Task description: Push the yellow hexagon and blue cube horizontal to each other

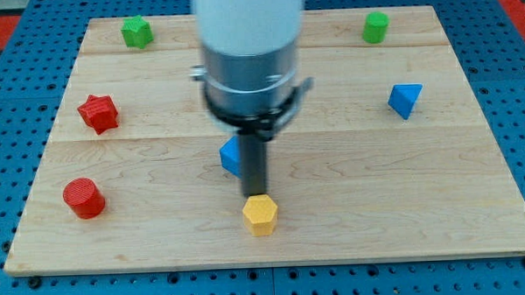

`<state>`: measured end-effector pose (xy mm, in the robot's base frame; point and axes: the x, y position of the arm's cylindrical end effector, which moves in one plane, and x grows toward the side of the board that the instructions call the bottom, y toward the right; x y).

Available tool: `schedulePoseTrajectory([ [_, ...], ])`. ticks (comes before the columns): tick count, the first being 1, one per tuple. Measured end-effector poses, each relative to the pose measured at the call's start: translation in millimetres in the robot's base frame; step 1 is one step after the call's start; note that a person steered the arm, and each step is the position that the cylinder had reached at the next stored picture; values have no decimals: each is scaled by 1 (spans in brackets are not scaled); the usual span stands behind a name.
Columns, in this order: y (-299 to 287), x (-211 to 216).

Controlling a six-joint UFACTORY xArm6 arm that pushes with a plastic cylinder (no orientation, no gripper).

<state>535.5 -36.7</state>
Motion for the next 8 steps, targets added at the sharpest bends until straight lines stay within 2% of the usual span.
schedulePoseTrajectory([
  [1, -56, -17],
  [2, -49, -52],
  [4, 108, -56],
  [5, 107, -70],
  [6, 199, -52],
  [7, 214, 8],
  [8, 224, -4],
])
